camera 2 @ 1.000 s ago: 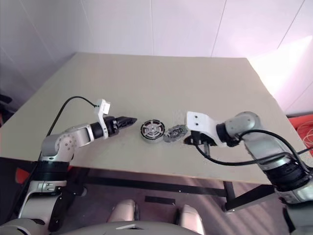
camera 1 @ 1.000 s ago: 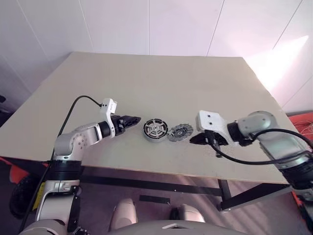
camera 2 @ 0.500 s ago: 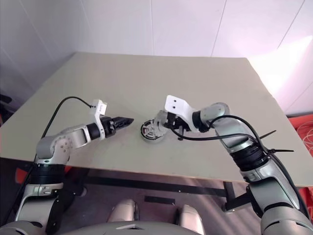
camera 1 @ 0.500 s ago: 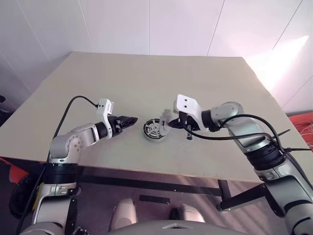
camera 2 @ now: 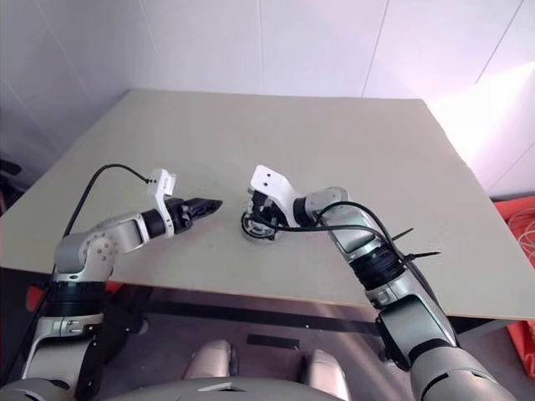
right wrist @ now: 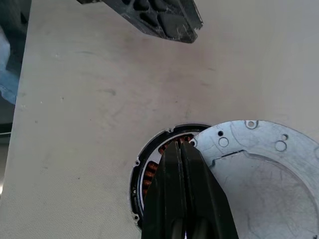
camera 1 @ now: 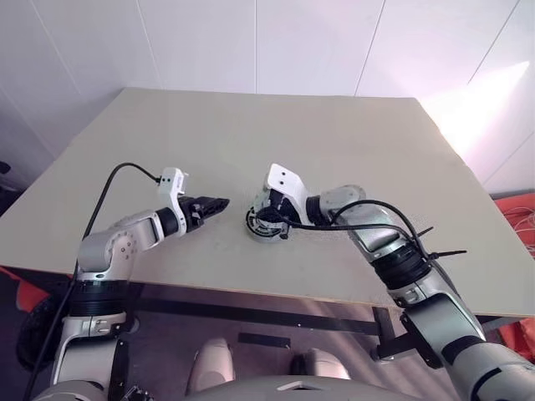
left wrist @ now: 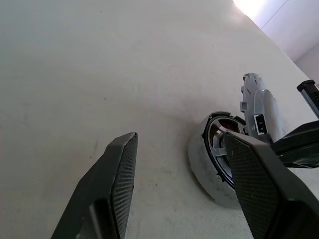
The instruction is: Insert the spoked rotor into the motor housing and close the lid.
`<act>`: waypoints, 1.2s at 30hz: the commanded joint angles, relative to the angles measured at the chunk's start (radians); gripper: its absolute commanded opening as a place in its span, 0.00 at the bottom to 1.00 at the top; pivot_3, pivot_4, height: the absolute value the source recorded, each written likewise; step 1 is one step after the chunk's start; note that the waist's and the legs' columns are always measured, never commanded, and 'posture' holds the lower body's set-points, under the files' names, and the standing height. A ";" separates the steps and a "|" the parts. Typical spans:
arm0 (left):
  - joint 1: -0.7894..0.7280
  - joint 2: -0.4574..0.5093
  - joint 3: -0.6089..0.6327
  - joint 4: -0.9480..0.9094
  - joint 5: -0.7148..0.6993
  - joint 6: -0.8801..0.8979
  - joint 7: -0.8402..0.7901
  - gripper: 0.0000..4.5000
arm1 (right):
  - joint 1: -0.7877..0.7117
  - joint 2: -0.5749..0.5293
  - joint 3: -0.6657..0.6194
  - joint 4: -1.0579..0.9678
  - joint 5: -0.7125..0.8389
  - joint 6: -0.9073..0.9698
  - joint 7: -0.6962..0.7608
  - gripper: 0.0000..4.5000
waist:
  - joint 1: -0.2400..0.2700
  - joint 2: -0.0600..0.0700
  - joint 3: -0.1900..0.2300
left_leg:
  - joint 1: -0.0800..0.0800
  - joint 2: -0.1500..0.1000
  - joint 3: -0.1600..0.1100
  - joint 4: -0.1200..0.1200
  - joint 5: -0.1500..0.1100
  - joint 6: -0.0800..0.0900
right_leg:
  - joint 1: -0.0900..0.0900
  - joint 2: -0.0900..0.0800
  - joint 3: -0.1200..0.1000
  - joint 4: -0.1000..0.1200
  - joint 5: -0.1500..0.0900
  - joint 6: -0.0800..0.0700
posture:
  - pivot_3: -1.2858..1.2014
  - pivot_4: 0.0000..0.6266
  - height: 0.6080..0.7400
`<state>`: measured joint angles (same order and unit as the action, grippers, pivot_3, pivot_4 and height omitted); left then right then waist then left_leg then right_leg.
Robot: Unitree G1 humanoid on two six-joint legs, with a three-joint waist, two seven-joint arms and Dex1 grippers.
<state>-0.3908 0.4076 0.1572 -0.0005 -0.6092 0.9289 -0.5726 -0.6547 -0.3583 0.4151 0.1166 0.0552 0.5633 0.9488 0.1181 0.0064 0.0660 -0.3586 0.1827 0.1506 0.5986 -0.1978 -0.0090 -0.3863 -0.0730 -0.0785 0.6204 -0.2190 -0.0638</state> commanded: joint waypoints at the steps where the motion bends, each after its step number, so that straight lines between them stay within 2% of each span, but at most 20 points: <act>1: -0.009 0.016 0.023 -0.036 -0.014 0.001 0.001 0.65 | 0.002 0.006 -0.018 -0.012 0.002 -0.005 -0.019 0.00 | 0.000 0.000 0.000 | 0.000 0.000 0.000 0.000 0.000 0.000 | 0.000 0.000 0.000 0.000 0.000 0.000 | 0.52 0.00 1.00; 10: -0.021 0.006 0.014 -0.014 -0.007 -0.011 -0.001 0.65 | 0.010 0.011 -0.066 -0.054 0.049 0.043 -0.031 0.00 | 0.000 0.000 0.000 | 0.000 0.000 0.000 0.000 0.000 0.000 | 0.000 0.000 0.000 0.000 0.000 0.000 | 0.52 0.00 1.00; 14: -0.024 -0.003 0.007 -0.014 -0.014 -0.001 -0.005 0.65 | 0.019 -0.011 -0.160 -0.158 0.138 0.005 0.004 0.00 | 0.002 0.000 0.000 | 0.000 0.000 0.000 0.000 0.000 0.000 | 0.000 0.000 0.000 0.000 0.000 0.001 | 0.52 0.00 1.00; 18: -0.023 -0.002 0.001 -0.012 -0.011 -0.004 -0.013 0.65 | -0.018 -0.067 -0.242 -0.232 0.225 0.073 0.043 0.00 | 0.003 0.000 0.000 | 0.000 0.000 0.000 -0.001 0.000 0.000 | 0.000 0.000 0.000 0.000 0.000 0.001 | 0.52 0.00 1.00; 21: -0.031 -0.002 -0.004 -0.005 -0.009 -0.006 -0.019 0.65 | -0.049 -0.076 -0.271 -0.163 0.209 0.041 0.004 0.00 | 0.002 0.000 0.000 | 0.001 0.000 0.000 -0.001 0.000 0.000 | 0.000 0.000 0.000 0.000 -0.002 0.004 | 0.52 0.00 1.00; 24: -0.043 -0.003 -0.009 0.003 -0.011 -0.002 -0.025 0.65 | -0.067 -0.076 -0.266 0.000 0.146 -0.046 -0.041 0.00 | 0.000 0.000 0.000 | 0.002 0.000 0.000 -0.001 0.001 -0.002 | 0.001 0.000 0.000 0.000 -0.003 0.005 | 0.52 0.00 1.00; 28: -0.049 0.002 -0.011 0.007 -0.015 0.010 -0.031 0.65 | -0.068 -0.056 -0.258 0.175 0.110 -0.125 -0.061 0.00 | 0.001 0.000 0.000 | 0.001 0.000 0.000 -0.001 0.001 -0.002 | 0.001 0.000 0.000 0.000 0.000 0.001 | 0.52 0.00 1.00; 36: -0.040 0.014 0.020 -0.031 -0.052 0.058 -0.038 0.65 | -0.052 -0.030 -0.253 0.313 0.084 -0.230 -0.047 0.00 | 0.000 0.000 0.000 | -0.008 0.000 0.000 -0.001 0.003 -0.004 | -0.007 0.000 0.000 0.000 0.000 -0.001 | 0.52 0.00 1.00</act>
<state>-0.4142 0.4101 0.1520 0.0162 -0.6278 0.9771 -0.6018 -0.6919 -0.3939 0.1722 0.4525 0.1342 0.3540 0.8929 0.1176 0.0063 0.0660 -0.3667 0.1822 0.1507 0.5979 -0.1953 -0.0128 -0.3934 -0.0730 -0.0786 0.6203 -0.2186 -0.0647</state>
